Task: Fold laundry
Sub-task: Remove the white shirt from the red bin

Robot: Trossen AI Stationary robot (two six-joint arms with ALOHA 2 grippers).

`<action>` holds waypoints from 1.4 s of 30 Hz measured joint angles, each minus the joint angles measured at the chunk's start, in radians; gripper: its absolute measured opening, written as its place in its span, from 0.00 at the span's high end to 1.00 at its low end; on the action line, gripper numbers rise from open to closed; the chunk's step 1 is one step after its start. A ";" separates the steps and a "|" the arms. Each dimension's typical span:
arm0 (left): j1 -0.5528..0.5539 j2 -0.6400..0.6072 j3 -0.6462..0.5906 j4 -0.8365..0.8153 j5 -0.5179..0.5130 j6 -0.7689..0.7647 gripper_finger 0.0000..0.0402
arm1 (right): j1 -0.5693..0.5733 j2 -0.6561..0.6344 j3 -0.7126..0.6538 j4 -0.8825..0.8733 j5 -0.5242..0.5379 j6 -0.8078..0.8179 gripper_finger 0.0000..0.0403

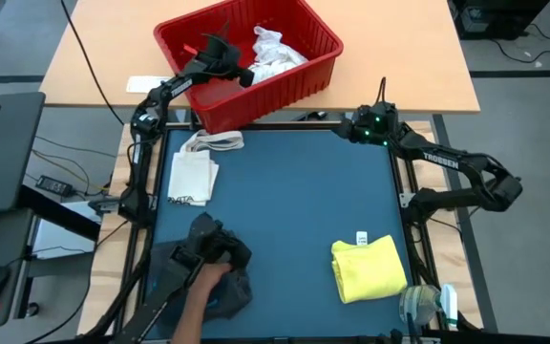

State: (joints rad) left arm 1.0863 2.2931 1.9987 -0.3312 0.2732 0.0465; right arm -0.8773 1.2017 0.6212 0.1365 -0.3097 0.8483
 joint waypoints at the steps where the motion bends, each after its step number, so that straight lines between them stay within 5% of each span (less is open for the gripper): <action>1: 0.001 0.007 0.000 -0.014 -0.026 -0.004 0.37 | -0.007 0.011 0.000 0.013 -0.010 0.015 0.58; 9: 0.005 0.061 0.001 -0.040 -0.047 -0.041 0.49 | -0.046 0.089 0.000 0.139 -0.069 0.103 0.58; 16: 0.012 0.027 0.002 -0.025 -0.010 -0.040 0.95 | -0.049 0.104 0.000 0.213 -0.082 0.125 0.58; 21: 0.025 -0.058 0.094 0.012 0.102 0.019 0.99 | -0.048 0.080 0.000 0.215 -0.112 0.106 0.58; 28: 0.003 -0.172 0.352 0.019 0.473 0.046 0.99 | -0.045 0.056 0.000 0.224 -0.170 0.055 0.58; 42: -0.223 -0.499 0.316 0.107 0.937 -0.217 1.00 | 0.086 0.055 0.000 0.229 -0.326 -0.121 0.58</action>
State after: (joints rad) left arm 0.8633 1.7939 2.3146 -0.2244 1.2099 -0.1702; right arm -0.7912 1.2572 0.6212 0.3653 -0.6360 0.7274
